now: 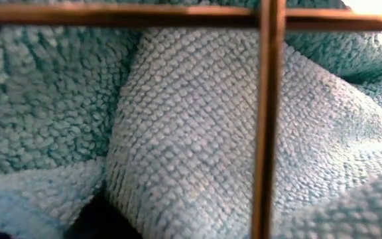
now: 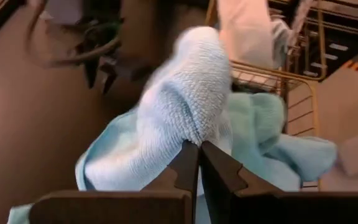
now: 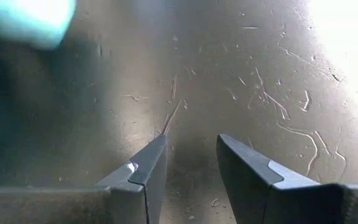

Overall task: Sort microfiber towel by color & place in baskets
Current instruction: Put the blue towel into the left wire basket

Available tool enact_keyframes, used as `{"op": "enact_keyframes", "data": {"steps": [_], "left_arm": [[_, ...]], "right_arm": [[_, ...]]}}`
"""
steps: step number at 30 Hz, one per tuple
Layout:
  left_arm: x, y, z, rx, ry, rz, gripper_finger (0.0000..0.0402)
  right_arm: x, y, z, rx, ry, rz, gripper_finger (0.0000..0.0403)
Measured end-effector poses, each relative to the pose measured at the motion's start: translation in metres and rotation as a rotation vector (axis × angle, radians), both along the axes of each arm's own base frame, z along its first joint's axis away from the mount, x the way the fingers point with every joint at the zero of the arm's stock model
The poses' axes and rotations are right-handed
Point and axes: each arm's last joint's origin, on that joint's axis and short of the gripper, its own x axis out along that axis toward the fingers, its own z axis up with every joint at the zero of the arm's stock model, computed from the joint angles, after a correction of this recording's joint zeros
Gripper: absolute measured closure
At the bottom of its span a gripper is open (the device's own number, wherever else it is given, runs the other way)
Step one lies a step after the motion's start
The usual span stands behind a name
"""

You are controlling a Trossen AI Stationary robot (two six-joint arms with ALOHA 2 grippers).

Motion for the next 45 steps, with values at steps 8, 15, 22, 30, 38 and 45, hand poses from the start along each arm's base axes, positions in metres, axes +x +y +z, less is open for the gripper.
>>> {"op": "enact_keyframes", "data": {"steps": [8,15,22,30,38,45], "left_arm": [[0.025,-0.026,0.022,0.064,0.03,-0.07,0.0402],[0.022,-0.026,0.03,-0.009,-0.055,-0.14,0.0401],[0.016,-0.033,0.052,0.017,-0.182,-0.217,0.0401],[0.011,-0.035,0.069,0.056,-0.269,-0.292,0.0401],[0.013,-0.036,0.074,0.066,-0.319,-0.315,0.0401],[0.009,-0.038,0.087,0.05,-0.398,-0.4,0.0401]], "right_arm": [[-0.001,0.0,0.0,0.018,0.004,-0.024,0.0268],[-0.001,0.0,0.0,0.045,0.003,-0.054,0.0268],[-0.001,0.002,0.0,0.056,0.001,-0.057,0.0268],[-0.001,0.006,0.0,0.075,-0.001,-0.074,0.0268],[-0.001,0.015,0.0,0.088,-0.002,-0.061,0.0268],[-0.001,0.025,0.0,0.108,-0.002,-0.058,0.0268]]}}
